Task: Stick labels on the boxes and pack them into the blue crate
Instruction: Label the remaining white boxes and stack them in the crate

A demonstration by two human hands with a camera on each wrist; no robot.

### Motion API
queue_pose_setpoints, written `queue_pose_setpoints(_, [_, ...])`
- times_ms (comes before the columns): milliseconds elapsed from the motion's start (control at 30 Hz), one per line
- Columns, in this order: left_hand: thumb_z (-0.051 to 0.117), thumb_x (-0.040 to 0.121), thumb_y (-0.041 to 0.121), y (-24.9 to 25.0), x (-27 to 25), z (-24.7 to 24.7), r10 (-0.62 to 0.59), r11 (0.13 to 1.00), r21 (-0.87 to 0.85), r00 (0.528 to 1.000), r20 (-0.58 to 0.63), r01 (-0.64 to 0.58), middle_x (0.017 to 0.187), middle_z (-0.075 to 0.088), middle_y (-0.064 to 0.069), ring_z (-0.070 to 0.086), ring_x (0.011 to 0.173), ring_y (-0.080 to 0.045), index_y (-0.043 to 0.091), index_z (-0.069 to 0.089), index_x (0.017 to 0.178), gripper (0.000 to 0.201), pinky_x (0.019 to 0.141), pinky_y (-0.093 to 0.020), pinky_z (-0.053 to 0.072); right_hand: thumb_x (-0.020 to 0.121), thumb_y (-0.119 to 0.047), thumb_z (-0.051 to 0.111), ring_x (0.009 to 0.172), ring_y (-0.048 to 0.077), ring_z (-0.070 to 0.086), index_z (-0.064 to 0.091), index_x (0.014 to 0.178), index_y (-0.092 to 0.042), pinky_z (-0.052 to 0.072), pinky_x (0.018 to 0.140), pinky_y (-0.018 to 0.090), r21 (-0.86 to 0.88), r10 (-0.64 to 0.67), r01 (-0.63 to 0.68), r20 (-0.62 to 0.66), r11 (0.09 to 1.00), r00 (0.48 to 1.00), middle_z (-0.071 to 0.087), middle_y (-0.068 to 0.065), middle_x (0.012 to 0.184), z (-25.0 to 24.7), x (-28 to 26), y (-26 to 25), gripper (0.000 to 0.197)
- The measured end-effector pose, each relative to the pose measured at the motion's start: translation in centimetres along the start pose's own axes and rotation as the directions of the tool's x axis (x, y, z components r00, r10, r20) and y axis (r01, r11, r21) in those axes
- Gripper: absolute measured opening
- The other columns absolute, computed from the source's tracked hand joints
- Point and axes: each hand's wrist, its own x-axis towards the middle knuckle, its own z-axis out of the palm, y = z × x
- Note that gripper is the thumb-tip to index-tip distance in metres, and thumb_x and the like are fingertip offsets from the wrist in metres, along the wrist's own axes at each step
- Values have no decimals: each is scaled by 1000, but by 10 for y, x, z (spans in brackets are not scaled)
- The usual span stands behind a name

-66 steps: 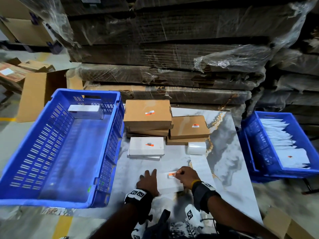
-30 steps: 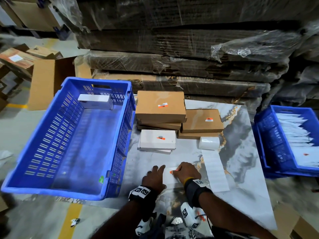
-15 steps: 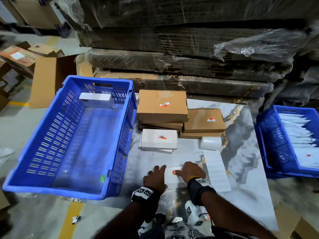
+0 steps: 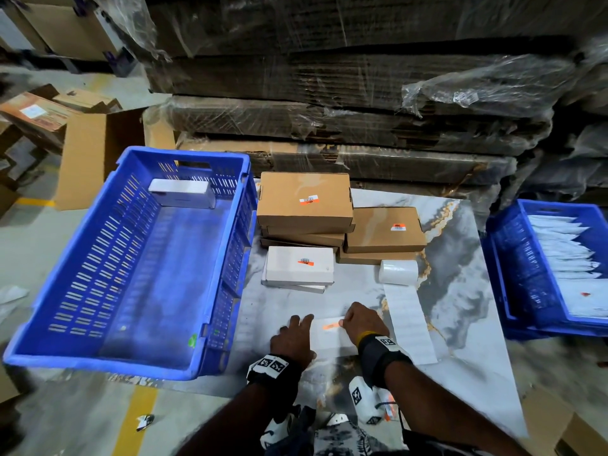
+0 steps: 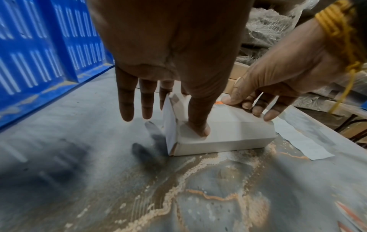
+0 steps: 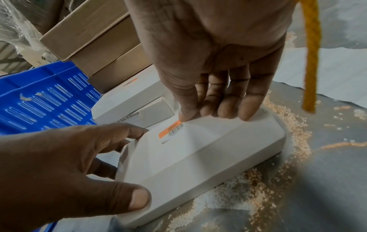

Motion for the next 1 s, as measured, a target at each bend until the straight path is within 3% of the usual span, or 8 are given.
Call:
queue_pose_setpoints(67, [69,83,36,-2,1,0,9,1000,-4,1000,7,-9,146,31,-1,52,117,-29,35,16,151,86,90,-42,48,92,-37,58,110,25,58,52,111,-27,48,86,33,-14,-45,44,-77,999,996,61,3,118,-1,-3,5,22])
queue_pose_setpoints(133, [70,82,33,-3,2,0,15,1000,-19,1000,24,-15,147,28,-2,51,118,-30,35,16,151,88,91,-43,48,85,-42,64,119,27,51,49,121,-31,47,90,36,-54,-129,123,-136,991,982,52,4,126,-1,-5,11,41])
queue_pose_setpoints(233, [72,80,27,-1,3,-2,22,999,-46,999,41,-20,143,29,-4,52,117,-32,32,22,148,84,90,-42,48,74,-53,74,138,29,29,36,141,-38,36,106,43,-153,-241,238,-2,959,970,28,5,149,1,-6,20,79])
queue_pose_setpoints(333, [73,77,22,3,4,-2,39,996,-79,999,32,-36,136,33,-6,58,109,-33,26,28,142,79,85,-41,50,70,-46,79,144,28,19,29,146,-41,30,112,46,-184,-247,267,125,946,961,11,2,158,6,-6,30,91])
queue_pose_setpoints(533, [75,71,11,4,-7,3,72,980,-180,996,-54,-81,129,30,-4,62,96,-35,29,33,135,78,83,-41,52,61,-35,86,117,28,52,37,126,-35,47,96,42,-145,-304,323,139,935,943,40,1,131,5,-11,32,82])
queue_pose_setpoints(667, [74,71,13,3,-15,0,111,976,-180,989,-93,-126,133,26,-5,56,106,-34,34,28,143,88,94,-42,50,60,-38,87,112,30,53,39,127,-34,47,95,38,-120,-345,364,150,924,926,42,4,125,-6,-17,35,83])
queue_pose_setpoints(800, [76,71,14,5,-25,-19,138,959,-222,973,-183,-178,139,21,-7,54,112,-33,32,33,143,86,99,-40,47,68,-39,83,113,27,54,50,125,-38,45,96,31,-4,-378,380,99,925,921,49,5,122,-36,-23,31,65])
queue_pose_setpoints(1000, [79,71,13,0,-54,-76,152,892,-335,898,-413,-304,142,28,-6,43,128,-23,31,36,143,86,108,-27,37,79,-37,77,118,19,54,60,120,-35,42,97,28,124,-532,529,-13,839,847,59,-4,129,-109,-48,9,45])
